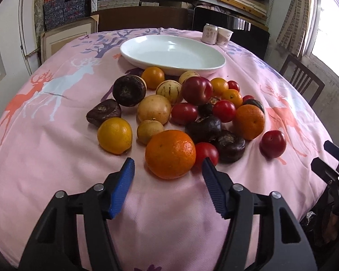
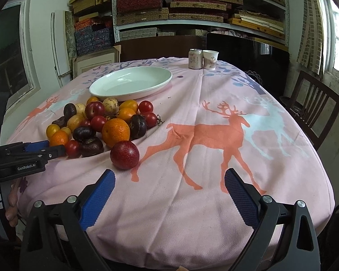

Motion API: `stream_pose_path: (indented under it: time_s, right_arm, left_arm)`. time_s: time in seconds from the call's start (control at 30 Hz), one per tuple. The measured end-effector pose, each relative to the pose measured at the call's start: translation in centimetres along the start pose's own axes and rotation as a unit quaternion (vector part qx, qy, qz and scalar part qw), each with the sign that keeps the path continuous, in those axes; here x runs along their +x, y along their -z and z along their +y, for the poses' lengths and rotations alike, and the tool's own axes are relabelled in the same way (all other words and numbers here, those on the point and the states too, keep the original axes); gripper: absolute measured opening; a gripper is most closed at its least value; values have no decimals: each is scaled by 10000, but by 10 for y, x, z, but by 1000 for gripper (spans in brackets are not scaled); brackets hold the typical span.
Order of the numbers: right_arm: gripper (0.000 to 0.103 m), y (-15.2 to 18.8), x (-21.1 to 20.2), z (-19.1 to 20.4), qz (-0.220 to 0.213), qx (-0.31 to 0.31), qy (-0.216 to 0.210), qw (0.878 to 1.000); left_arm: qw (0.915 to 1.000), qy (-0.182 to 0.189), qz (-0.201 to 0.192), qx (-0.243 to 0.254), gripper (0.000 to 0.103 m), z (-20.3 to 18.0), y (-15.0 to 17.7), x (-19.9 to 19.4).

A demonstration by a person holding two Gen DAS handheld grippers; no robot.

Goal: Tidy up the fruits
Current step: 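Grasp the large orange with the left tool while the right tool grasps the red plum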

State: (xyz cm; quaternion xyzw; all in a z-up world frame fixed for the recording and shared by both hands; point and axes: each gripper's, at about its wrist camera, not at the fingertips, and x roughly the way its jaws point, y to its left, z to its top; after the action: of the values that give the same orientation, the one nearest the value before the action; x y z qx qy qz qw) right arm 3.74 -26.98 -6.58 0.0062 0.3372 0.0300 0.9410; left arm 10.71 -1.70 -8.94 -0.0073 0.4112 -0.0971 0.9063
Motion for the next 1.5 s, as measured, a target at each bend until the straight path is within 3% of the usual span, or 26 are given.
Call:
stream_pose_path:
  time_s: [0.07,0.23,0.37,0.6,0.63,0.67,0.9,1.0,1.03,1.13,1.3,1.4,1.5]
  right_arm:
    - [98,1,0,2,3,-44,-14,10000]
    - [98,1,1,3,23,-53,-8,10000]
    - [98,1,0,4,11,-67,-4,10000]
    - [96,-4,11,11,86,-219,-167,9996]
    - [93,-6,15,15,100,-294,-210,9993]
    - [91,-8,18,18,131,-349,-251,9990]
    - [80,-18,47,41,342,-618,-452,9965]
    - [78,-19,52,44,381,-658,-467,9960]
    - [76,-19,53,44,399,-657,-459,9960]
    - [62,-18,55,43,435,-672,-476,9957]
    - [59,-19,56,44,425,-683,-543,9953]
    - [59,-19,57,44,452,-669,-583,9950]
    - [54,-19,61,42,507,-630,-649,9946]
  left_arm:
    - [10000,18,-33,-39,61,1,-1,0]
    - [9996,220,-164,-118,44,2,-1,-2]
    - [9981,473,-213,-337,44,11,0,-4]
    - [9982,357,-436,-203,40,11,2,-25]
    - [9982,339,-452,-181,32,11,2,-28]
    - [9983,316,-464,-144,30,11,2,-32]
    - [9995,-7,-276,129,37,7,9,-30]
    - [9998,26,-172,70,61,8,12,-25]
    - [9999,23,-128,50,64,9,13,-21]
    - [10000,24,-38,-19,65,11,14,-8]
    - [9999,-84,-112,-68,60,14,10,2]
    - [9996,-122,-241,93,45,9,8,0]
    - [9992,-90,-315,245,45,2,9,0]
